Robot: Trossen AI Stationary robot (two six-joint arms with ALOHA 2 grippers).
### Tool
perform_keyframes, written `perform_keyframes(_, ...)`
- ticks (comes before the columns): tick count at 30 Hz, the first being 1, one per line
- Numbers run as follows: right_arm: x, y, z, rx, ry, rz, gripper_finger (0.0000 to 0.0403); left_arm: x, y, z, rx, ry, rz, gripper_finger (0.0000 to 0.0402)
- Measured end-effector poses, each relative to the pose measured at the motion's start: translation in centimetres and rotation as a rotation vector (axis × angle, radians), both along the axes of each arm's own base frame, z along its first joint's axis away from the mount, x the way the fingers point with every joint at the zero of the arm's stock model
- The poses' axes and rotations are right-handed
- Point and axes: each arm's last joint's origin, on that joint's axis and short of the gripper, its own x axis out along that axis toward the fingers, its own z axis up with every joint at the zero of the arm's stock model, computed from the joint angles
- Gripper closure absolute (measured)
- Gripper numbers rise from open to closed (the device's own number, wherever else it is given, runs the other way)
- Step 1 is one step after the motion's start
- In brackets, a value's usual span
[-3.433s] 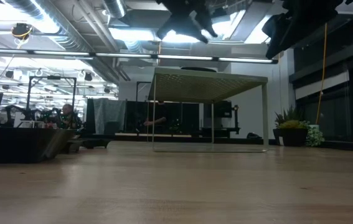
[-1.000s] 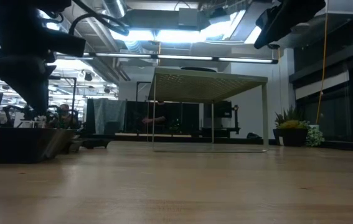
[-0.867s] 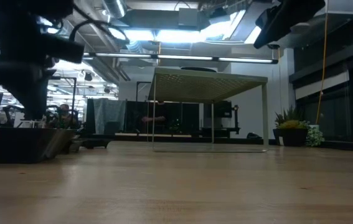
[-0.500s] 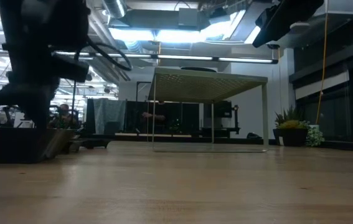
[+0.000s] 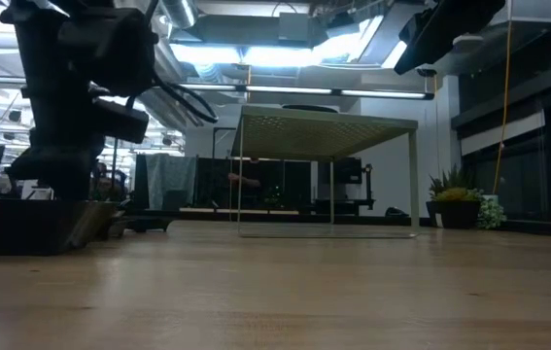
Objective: Pick & Place Mini shaped plates
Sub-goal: Stack the black leaf shaped plate on top of the black leaf shape plates on the shelf
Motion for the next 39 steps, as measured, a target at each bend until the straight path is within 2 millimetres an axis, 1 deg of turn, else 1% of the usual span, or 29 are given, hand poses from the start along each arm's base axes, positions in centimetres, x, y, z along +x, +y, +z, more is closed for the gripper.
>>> perform_keyframes(6, 0.0, 0.0, 0.0, 0.000, 0.000, 0.000, 0.0191, -1.1, 0.3, -1.0, -0.032, 0.052, 0.030, 0.0313)
perform_keyframes(13, 0.0, 0.0, 0.0, 0.000, 0.000, 0.000, 0.0191, -1.0, 0.5, -1.0, 0.010, 0.026, 0.039, 0.0319)
perform_keyframes(16, 0.0, 0.0, 0.0, -0.003, 0.000, 0.003, 0.0191, -1.0, 0.4, -1.0, -0.006, 0.026, 0.043, 0.0341)
perform_keyframes(20, 0.0, 0.0, 0.0, -0.005, -0.001, 0.005, 0.0191, -0.6, 0.2, -1.1, -0.043, -0.003, 0.046, 0.0387)
perform_keyframes(21, 0.0, 0.0, 0.0, -0.005, -0.001, 0.005, 0.0191, -0.6, 0.2, -1.1, -0.044, -0.011, 0.047, 0.0394)
perform_keyframes(31, 0.0, 0.0, 0.0, -0.005, -0.001, 0.005, 0.0191, -0.5, 0.2, -1.0, -0.046, -0.038, 0.097, 0.0399)
perform_keyframes(39, 0.0, 0.0, 0.0, -0.003, -0.001, 0.004, 0.0191, 0.7, -0.1, 0.1, -0.052, -0.074, 0.060, 0.0399)
